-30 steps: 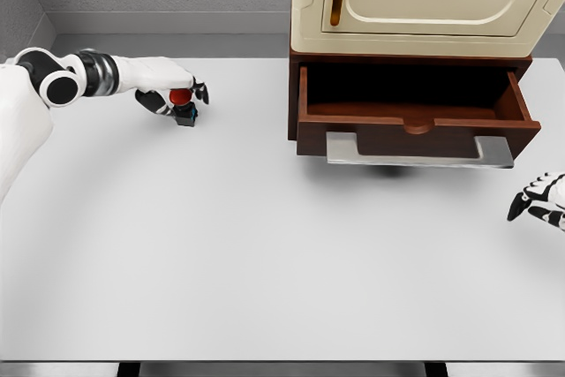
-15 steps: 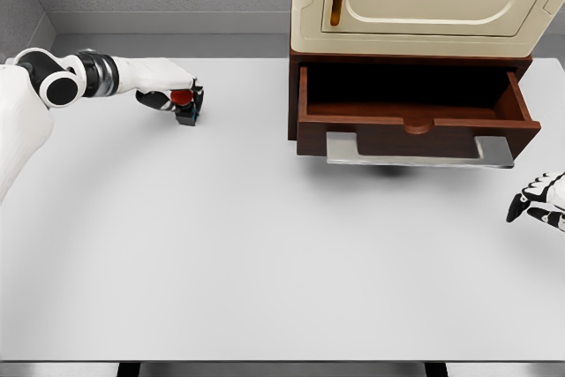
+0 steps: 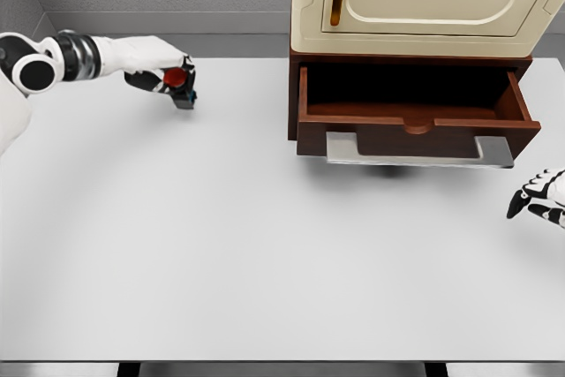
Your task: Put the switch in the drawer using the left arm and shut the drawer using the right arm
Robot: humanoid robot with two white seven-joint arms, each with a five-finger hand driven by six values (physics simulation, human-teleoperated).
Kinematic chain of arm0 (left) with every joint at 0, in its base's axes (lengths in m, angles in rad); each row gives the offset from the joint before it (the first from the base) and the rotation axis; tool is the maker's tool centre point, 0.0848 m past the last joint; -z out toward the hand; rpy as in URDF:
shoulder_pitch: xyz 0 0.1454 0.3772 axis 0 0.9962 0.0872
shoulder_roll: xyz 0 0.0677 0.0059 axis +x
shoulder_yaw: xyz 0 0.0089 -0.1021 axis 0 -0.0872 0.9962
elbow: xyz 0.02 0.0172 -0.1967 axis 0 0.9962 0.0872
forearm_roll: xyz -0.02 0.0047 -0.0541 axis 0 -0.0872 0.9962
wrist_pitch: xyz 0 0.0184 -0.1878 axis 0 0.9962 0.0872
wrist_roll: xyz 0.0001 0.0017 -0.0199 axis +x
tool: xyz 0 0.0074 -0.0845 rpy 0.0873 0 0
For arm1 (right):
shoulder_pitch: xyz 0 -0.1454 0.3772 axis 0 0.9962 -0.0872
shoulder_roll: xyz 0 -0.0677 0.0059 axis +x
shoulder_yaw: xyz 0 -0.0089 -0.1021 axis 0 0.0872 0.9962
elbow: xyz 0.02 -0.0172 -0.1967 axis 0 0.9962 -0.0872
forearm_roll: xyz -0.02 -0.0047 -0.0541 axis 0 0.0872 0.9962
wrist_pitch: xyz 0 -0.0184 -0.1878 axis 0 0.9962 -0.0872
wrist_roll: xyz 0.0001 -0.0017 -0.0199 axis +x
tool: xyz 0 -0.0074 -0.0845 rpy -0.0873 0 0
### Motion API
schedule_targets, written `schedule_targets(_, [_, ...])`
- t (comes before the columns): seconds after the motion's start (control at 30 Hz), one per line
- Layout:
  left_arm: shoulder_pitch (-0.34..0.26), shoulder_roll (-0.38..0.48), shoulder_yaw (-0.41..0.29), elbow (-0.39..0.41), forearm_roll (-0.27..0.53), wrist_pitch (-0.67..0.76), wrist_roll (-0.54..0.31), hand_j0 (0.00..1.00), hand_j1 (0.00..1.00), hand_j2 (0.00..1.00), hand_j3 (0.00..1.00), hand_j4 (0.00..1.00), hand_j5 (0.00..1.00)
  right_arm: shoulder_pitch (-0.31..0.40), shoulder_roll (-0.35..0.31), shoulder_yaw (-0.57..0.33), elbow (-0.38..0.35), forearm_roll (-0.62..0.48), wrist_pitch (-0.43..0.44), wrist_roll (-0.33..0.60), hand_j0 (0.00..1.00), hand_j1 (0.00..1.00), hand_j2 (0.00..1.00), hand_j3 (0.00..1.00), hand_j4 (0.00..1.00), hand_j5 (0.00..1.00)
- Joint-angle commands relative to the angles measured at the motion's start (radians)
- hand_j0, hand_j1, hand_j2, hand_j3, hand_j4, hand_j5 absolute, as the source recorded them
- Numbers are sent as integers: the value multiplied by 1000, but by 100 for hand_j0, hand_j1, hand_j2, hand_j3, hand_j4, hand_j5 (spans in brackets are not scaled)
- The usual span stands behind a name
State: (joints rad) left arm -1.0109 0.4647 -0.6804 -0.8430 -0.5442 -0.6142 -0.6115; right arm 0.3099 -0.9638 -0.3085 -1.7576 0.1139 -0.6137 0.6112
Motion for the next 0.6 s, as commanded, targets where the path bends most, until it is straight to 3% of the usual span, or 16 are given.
schedule_targets(0.0, [-2, 11, 2, -60, 35, 3, 1, 41, 41, 41, 41, 41, 41, 0, -1, 0, 0, -7, 3, 0, 49, 49, 49, 49, 49, 49])
schedule_targets(0.1, [8, 29, 1, -189, 47, 3, 1, 41, 41, 41, 41, 41, 41, 0, -1, 0, 0, -7, 3, 0, 49, 49, 49, 49, 49, 49])
schedule_targets(0.2, [9, 69, -22, -271, 116, 3, 1, 41, 41, 41, 41, 41, 41, -6, 7, -1, 0, -7, 3, -21, 48, 48, 48, 48, 48, 48])
schedule_targets(0.33, [9, 100, -47, -318, 159, 3, 1, 41, 41, 41, 41, 41, 41, -8, 8, -1, 0, -7, 3, -79, 49, 49, 49, 49, 49, 49])
schedule_targets(0.57, [2, 132, -65, -458, 208, 3, 1, 41, 41, 41, 41, 41, 41, -8, 7, -1, 0, -7, 3, -91, 49, 49, 49, 49, 49, 49])
